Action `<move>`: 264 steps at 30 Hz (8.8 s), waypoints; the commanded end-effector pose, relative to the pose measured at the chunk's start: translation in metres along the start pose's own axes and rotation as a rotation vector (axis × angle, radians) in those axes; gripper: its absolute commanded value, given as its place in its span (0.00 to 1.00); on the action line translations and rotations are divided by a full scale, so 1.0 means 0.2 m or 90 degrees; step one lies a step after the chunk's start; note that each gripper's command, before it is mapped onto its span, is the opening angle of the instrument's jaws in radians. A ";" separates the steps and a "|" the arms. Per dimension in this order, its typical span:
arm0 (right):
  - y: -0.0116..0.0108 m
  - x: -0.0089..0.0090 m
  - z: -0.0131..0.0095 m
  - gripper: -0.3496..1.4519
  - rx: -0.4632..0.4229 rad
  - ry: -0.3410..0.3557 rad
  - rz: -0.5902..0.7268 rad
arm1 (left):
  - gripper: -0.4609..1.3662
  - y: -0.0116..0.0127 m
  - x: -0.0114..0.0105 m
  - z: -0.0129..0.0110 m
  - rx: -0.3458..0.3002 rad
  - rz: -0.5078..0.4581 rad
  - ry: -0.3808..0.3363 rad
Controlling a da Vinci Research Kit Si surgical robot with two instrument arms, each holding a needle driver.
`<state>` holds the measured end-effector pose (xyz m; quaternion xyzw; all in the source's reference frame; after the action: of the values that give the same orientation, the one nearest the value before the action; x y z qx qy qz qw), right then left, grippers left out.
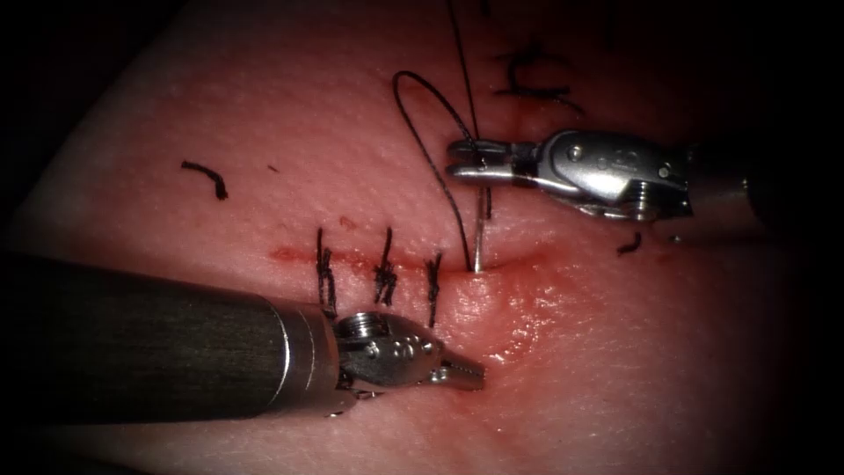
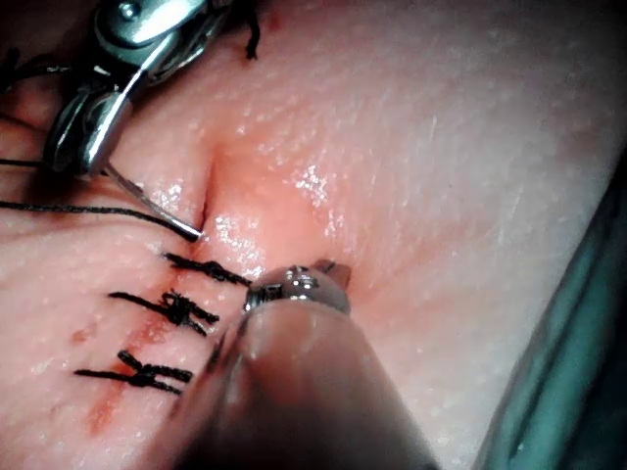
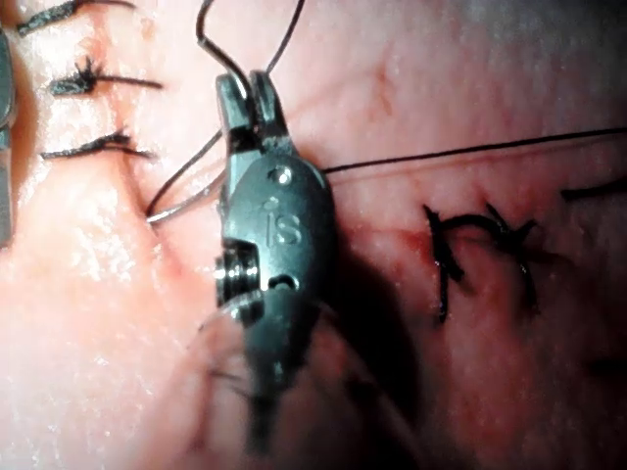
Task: Wound Closure
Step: Insert the needle through the bottom of the skin with the right
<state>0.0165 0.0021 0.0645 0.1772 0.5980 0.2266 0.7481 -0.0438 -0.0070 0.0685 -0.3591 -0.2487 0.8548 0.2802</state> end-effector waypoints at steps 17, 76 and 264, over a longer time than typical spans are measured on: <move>0.004 -0.008 0.010 0.00 0.121 0.034 0.362 | 0.06 0.001 -0.005 0.002 -0.002 0.001 -0.001; -0.027 -0.017 0.006 0.76 0.188 0.099 0.685 | 0.06 0.001 -0.005 0.002 -0.003 0.021 0.000; -0.070 -0.021 -0.003 0.50 0.091 -0.055 0.570 | 0.06 -0.001 -0.002 0.003 -0.008 0.025 0.008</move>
<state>0.0166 -0.0102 0.0608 0.4639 0.4569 0.4698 0.5960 -0.0439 -0.0073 0.0693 -0.3706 -0.2433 0.8565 0.2645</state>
